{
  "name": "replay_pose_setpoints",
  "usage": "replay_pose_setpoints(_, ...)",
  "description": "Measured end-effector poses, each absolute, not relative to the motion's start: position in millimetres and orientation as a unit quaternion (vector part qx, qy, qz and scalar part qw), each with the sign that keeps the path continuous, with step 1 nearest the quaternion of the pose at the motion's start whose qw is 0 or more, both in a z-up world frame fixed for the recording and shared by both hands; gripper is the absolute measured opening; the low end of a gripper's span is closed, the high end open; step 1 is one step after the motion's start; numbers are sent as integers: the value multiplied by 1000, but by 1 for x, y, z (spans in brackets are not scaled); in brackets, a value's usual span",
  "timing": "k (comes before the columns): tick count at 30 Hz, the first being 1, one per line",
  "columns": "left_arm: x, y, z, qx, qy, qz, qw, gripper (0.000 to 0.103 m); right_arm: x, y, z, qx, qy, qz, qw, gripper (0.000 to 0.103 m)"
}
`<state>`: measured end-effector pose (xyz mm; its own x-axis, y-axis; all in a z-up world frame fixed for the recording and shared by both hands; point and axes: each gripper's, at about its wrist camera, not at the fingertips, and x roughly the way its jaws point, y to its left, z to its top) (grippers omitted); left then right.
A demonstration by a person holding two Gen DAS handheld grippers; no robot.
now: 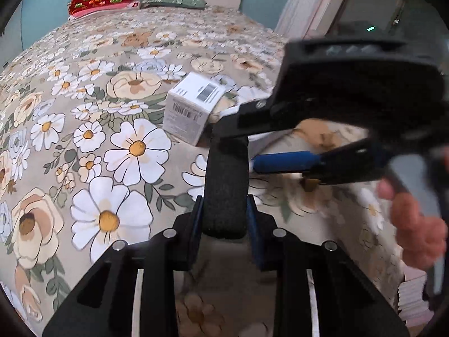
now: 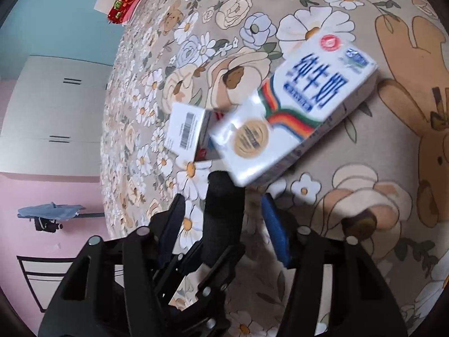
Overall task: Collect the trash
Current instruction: 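Close the right tool around the black cylinder on the bed, then carry the black cylinder in the right tool over the white bin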
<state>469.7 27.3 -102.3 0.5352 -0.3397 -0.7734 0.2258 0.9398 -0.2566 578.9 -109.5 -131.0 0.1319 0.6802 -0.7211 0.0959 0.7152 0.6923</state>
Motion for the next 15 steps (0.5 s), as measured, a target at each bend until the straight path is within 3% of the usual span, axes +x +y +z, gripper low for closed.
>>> replay_pose_setpoints(2,457,27,-93,-66,447,-173,875,32,571,-110,-127,320,622,224,679,50)
replay_pose_setpoints(8,418,27,-63,-74,426,-192,881,31,543,-116,-94,309,600,255,692,33)
replay_pose_setpoints(15,374,25,-25,-64,394,-211,892,31,486,-113,-24,244,546,301,743,31)
